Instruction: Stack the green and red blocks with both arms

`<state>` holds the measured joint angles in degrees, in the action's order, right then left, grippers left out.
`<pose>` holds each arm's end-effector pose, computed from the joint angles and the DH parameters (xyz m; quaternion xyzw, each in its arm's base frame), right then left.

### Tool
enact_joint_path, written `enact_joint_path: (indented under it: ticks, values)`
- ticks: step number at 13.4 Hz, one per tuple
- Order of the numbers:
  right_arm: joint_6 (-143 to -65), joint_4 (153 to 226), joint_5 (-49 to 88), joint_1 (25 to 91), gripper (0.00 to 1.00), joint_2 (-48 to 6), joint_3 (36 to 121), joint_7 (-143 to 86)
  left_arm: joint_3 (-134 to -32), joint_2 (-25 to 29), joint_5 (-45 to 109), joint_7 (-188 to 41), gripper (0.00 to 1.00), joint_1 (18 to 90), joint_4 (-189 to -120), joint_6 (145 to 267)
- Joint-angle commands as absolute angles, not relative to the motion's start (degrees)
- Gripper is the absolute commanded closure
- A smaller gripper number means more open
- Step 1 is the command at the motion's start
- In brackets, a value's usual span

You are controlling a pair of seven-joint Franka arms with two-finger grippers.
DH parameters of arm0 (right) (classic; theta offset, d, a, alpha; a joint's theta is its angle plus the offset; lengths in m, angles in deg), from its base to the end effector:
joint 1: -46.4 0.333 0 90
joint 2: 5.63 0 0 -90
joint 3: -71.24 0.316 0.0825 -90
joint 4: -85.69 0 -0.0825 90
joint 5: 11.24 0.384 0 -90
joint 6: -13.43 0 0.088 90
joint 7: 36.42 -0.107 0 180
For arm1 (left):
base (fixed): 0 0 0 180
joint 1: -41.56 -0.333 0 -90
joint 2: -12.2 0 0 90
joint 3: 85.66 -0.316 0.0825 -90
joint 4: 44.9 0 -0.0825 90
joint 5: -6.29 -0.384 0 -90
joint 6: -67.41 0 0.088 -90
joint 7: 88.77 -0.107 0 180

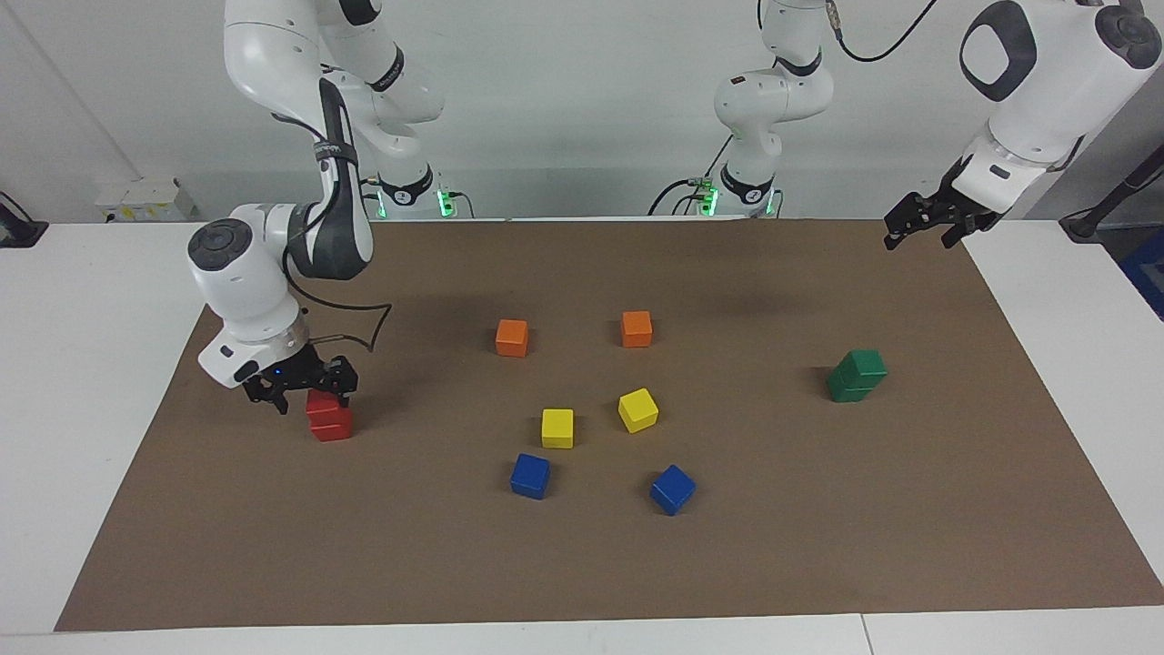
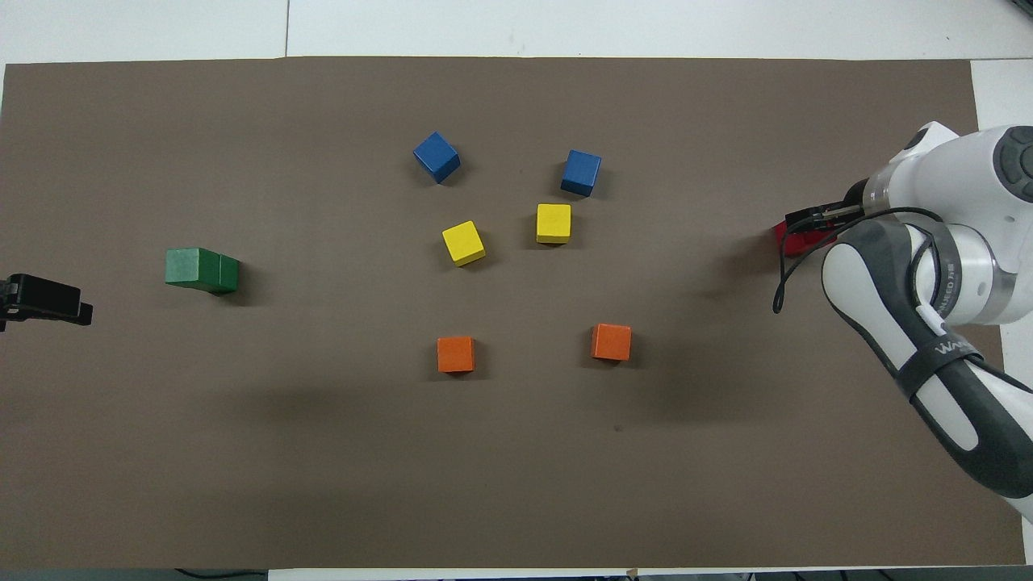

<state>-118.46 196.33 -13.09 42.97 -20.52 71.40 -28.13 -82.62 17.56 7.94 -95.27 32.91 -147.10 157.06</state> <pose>0.6196 -0.0362 0.3646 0.9969 0.0537 0.0540 0.0178 0.5156 0.0465 0.5743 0.9979 -0.0067 -0.0612 0.0185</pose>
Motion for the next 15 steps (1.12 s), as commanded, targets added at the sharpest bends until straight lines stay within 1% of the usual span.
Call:
enact_joint_path:
  ticks: [1,3,6,7,11,13,15]
  values:
    - [-116.83,194.24,-12.3,42.53,0.0,-20.75,71.94,-29.12,-82.32,18.26,7.17,-94.4,0.0,32.95,-148.0,157.31]
    - [-114.82,192.49,-12.3,42.79,0.0,-20.4,72.03,-29.12,-82.58,17.39,6.38,-94.14,0.0,34.35,-147.22,158.55]
    - [-108.58,187.74,-12.12,42.97,0.0,-19.53,72.29,-29.12,-82.76,14.4,6.38,-94.05,0.0,37.6,-141.25,155.92]
    - [-106.91,186.6,-11.6,43.06,0.0,-18.3,72.38,-29.12,-83.28,14.14,6.29,-94.05,0.0,38.3,-140.97,155.65]
    - [-100.06,185.1,-10.19,43.06,0.0,-13.21,72.82,-30.61,-86.19,16.15,6.12,-94.22,0.0,40.59,-145.0,156.36]
    - [-96.98,185.1,-10.19,43.06,0.0,-10.31,72.82,-30.7,-86.19,16.51,6.12,-94.14,0.0,40.77,-144.66,156.44]
    - [-91.63,185.27,-10.19,43.06,0.0,-6.97,72.82,-30.79,-86.19,16.85,6.12,-93.87,0.0,41.56,-145.18,156.61]
